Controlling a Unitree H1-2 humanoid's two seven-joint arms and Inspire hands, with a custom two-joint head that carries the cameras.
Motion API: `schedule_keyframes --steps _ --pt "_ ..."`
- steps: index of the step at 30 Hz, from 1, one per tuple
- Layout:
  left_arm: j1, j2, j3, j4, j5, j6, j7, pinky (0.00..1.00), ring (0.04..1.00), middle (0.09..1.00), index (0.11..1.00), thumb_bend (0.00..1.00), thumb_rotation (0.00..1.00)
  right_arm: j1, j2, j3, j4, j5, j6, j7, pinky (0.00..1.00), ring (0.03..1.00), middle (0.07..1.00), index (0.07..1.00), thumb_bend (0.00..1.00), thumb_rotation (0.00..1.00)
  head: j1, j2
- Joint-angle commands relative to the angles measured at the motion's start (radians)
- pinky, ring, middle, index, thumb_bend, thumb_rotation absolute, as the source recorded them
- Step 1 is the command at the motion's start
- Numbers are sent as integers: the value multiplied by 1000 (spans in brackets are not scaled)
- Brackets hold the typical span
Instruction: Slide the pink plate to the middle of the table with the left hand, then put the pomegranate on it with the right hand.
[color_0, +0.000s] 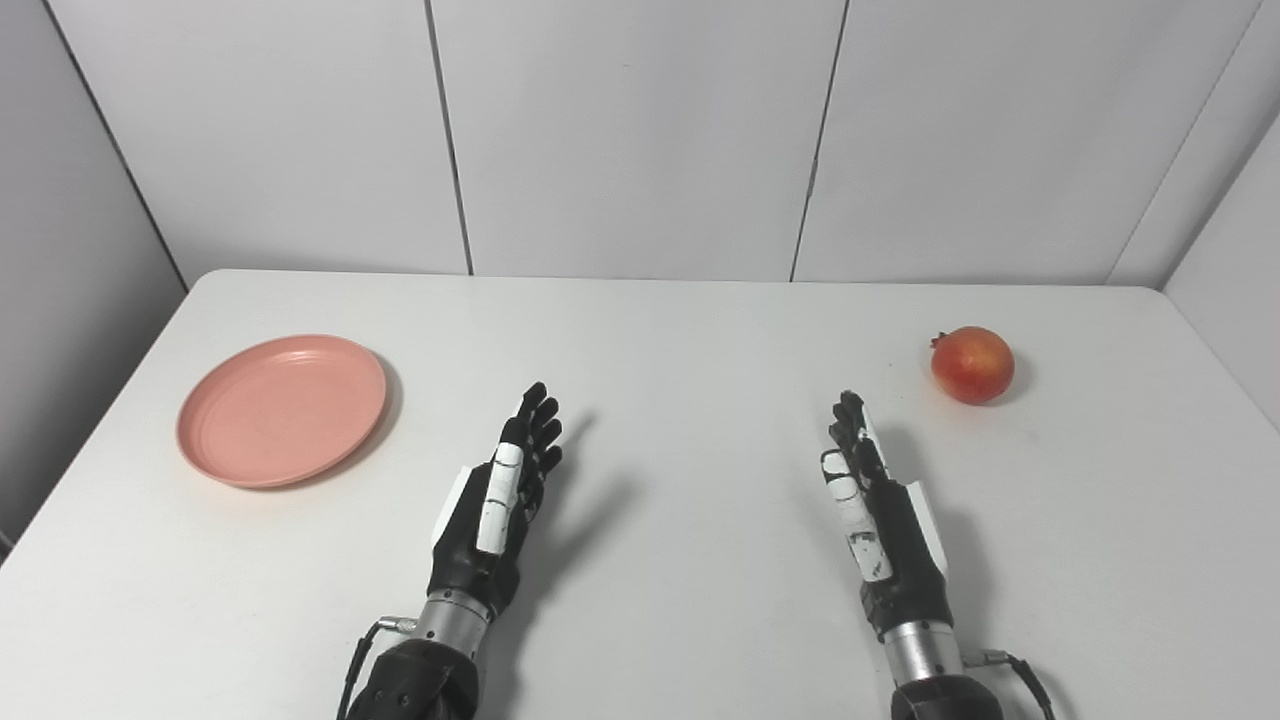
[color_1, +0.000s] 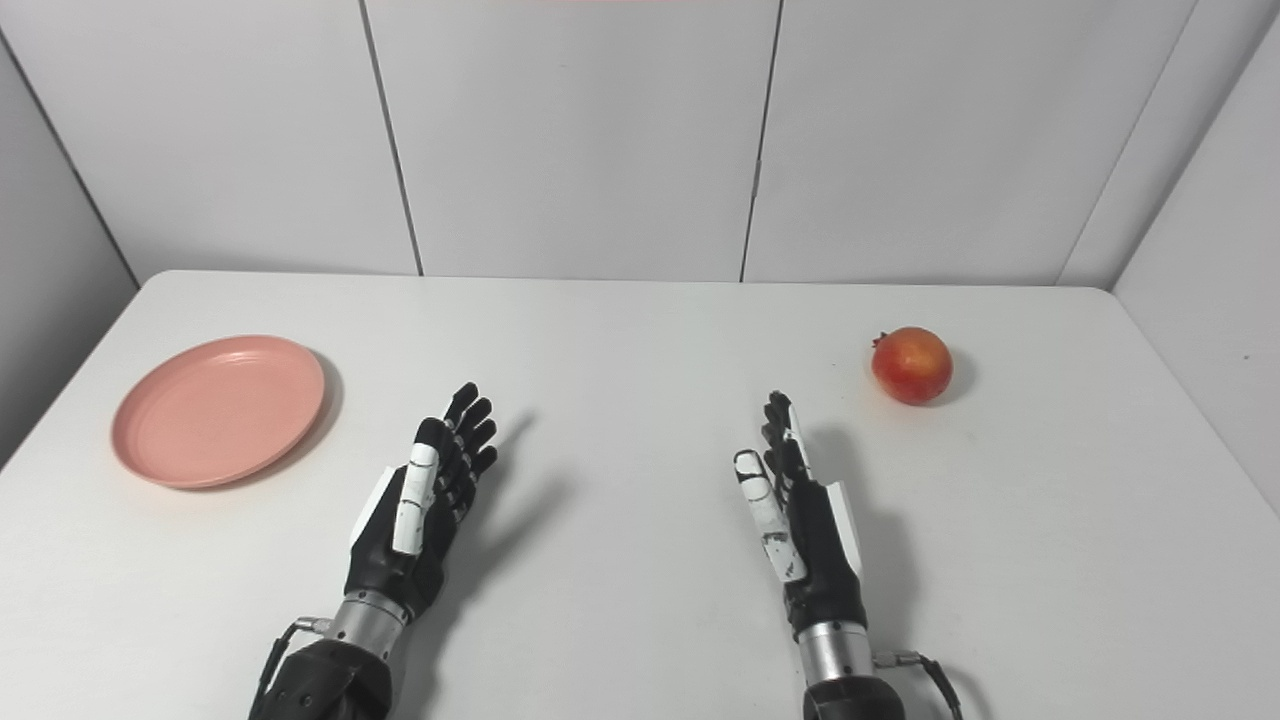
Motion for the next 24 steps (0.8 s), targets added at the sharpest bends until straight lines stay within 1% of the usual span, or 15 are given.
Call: schedule_keyframes --steps 1,5,8,13,18,24 --pt "-30 -8 5 -14 -3 -42 5 1000 1000 1000 1000 639 1000 -33 -2 -3 -9 11 -38 8 1000 1000 1000 1000 633 927 0 -1" --pt "-32 -10 10 -7 0 -52 8 1000 1000 1000 1000 639 1000 -38 -1 -3 -7 10 -38 5 1000 1000 1000 1000 634 929 -1 -2" --pt "-32 -12 11 -8 7 -51 14 1000 1000 1000 1000 639 1000 -40 -4 -4 -6 22 -36 12 1000 1000 1000 1000 630 929 -2 -3" --pt "-35 -10 13 -6 0 -46 7 1000 1000 1000 1000 636 1000 -40 -9 1 -6 8 -40 7 1000 1000 1000 1000 621 935 -4 -3" --pt "-33 -10 14 -6 -3 -43 4 1000 1000 1000 1000 638 1000 -38 -6 2 -8 -4 -39 0 1000 1000 1000 1000 641 939 -6 -4" --pt "-38 -9 15 3 -2 -53 3 1000 1000 1000 1000 639 1000 -42 1 -3 -1 8 -40 0 1000 1000 1000 1000 637 917 -7 -6"
